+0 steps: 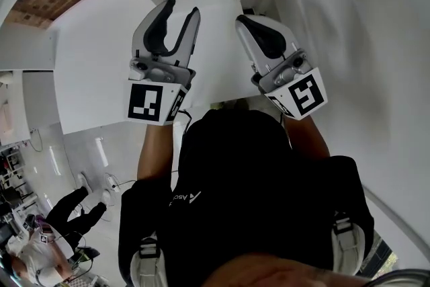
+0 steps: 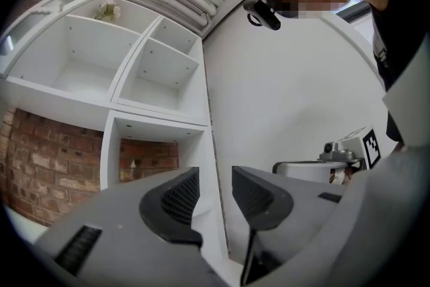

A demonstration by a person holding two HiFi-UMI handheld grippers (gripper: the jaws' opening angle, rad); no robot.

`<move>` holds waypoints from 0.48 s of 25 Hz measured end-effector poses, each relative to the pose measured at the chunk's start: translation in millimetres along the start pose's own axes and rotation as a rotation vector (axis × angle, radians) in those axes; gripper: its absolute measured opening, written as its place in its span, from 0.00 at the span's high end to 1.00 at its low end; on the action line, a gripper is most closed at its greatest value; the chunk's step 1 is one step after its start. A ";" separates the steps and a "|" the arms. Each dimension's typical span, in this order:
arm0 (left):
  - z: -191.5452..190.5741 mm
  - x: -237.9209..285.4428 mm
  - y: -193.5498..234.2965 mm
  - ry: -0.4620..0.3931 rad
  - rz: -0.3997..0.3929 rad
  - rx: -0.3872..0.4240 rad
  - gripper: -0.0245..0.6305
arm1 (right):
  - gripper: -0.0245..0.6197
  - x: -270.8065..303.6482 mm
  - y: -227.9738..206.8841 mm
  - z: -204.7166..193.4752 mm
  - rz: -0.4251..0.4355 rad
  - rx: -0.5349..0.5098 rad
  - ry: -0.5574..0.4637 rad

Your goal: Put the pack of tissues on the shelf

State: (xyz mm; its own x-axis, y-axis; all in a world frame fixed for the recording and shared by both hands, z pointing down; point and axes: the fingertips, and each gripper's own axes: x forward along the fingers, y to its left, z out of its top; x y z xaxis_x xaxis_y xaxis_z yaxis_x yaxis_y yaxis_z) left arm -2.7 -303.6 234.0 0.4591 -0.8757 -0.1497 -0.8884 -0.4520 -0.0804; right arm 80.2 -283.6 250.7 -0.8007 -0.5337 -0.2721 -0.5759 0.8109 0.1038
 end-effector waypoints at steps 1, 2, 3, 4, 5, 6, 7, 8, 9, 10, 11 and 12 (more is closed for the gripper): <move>-1.4 -5.2 -3.5 0.001 -0.001 0.001 0.76 | 0.96 -1.0 2.8 0.8 0.000 -0.002 0.000; -2.6 -9.7 -6.7 0.001 0.000 -0.001 0.80 | 0.96 -1.9 5.6 1.3 0.001 -0.005 0.001; -3.1 -13.7 -9.6 -0.002 0.004 -0.007 0.85 | 0.96 -3.0 8.1 1.5 0.003 -0.006 0.002; -3.4 -17.6 -12.2 -0.006 0.009 -0.014 0.89 | 0.96 -4.2 10.2 1.7 0.003 -0.006 0.002; -4.5 -21.6 -14.5 -0.009 0.014 -0.019 0.92 | 0.96 -5.8 11.6 1.7 0.003 -0.004 0.002; -6.4 -25.5 -16.4 -0.010 0.019 -0.024 0.95 | 0.96 -7.6 12.5 1.4 0.001 -0.001 0.002; -8.5 -28.8 -18.1 -0.008 0.022 -0.030 0.96 | 0.96 -9.6 12.9 0.9 -0.002 0.003 0.003; -10.4 -31.5 -19.8 -0.006 0.024 -0.035 0.96 | 0.96 -11.8 13.3 0.1 -0.004 0.007 0.004; -11.0 -33.4 -21.8 -0.007 0.024 -0.041 0.96 | 0.96 -14.0 14.0 -0.8 -0.008 0.012 0.005; -9.5 -34.3 -24.2 -0.014 0.021 -0.051 0.96 | 0.96 -16.3 14.9 -1.5 -0.011 0.018 0.007; -6.4 -34.6 -27.0 -0.027 0.018 -0.062 0.96 | 0.96 -18.7 15.9 -2.1 -0.015 0.023 0.008; -3.7 -34.8 -29.8 -0.038 0.014 -0.072 0.96 | 0.96 -21.0 16.8 -2.7 -0.019 0.027 0.010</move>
State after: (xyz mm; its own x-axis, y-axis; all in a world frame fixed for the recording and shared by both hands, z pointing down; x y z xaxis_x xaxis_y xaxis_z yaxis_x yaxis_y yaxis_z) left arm 7.7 -260.3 245.2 0.4453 -0.8756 -0.1874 -0.8920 -0.4520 -0.0075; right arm 86.9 -259.4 260.8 -0.7911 -0.5516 -0.2643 -0.5867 0.8065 0.0727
